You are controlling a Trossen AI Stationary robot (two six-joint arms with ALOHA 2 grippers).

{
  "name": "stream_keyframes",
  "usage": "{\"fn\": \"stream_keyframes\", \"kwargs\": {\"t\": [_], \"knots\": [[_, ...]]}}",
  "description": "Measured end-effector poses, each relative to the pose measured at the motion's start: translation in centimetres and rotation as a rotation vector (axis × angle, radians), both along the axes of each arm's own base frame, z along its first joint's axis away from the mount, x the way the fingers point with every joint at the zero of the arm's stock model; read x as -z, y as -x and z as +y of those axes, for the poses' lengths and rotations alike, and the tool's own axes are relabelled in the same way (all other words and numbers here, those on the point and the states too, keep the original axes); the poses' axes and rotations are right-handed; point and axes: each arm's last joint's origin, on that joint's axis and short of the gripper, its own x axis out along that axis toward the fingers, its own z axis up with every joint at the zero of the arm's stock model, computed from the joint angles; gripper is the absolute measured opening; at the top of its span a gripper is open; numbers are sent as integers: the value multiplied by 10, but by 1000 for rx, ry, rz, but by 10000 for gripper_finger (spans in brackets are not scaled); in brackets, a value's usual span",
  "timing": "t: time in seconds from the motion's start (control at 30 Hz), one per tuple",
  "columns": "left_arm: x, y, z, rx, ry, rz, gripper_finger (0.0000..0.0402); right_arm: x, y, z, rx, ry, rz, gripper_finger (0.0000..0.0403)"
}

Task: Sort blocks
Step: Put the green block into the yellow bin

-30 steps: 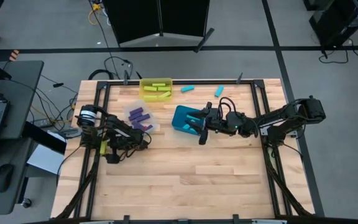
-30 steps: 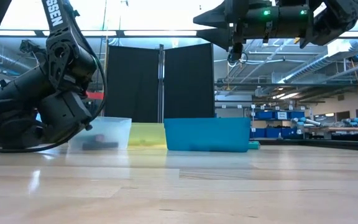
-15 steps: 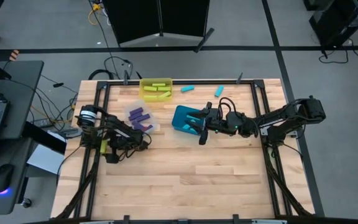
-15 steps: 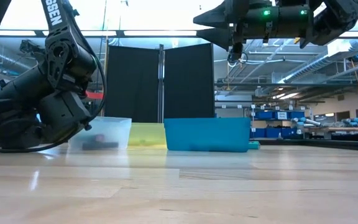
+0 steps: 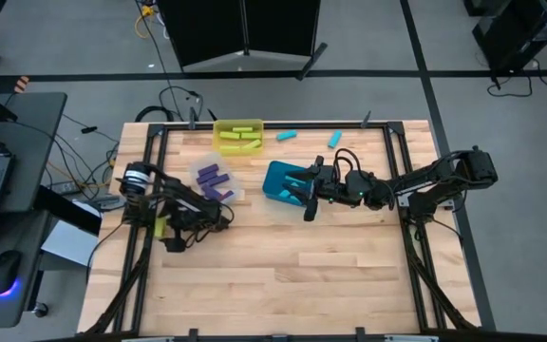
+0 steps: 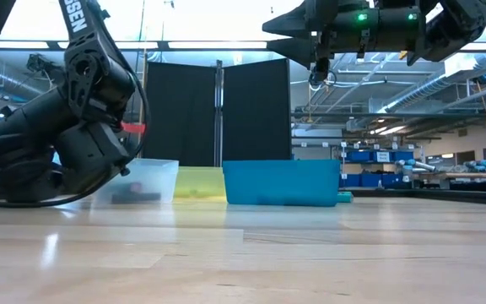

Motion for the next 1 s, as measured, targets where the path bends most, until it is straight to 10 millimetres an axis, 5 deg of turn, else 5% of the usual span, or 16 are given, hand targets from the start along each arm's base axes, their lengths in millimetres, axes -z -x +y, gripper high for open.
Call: {"fn": "stream_keyframes", "kwargs": {"t": [1.0], "knots": [[-66, -110, -23, 79, -184, -495, 396, 1, 0, 11, -38, 0, 6, 197]]}}
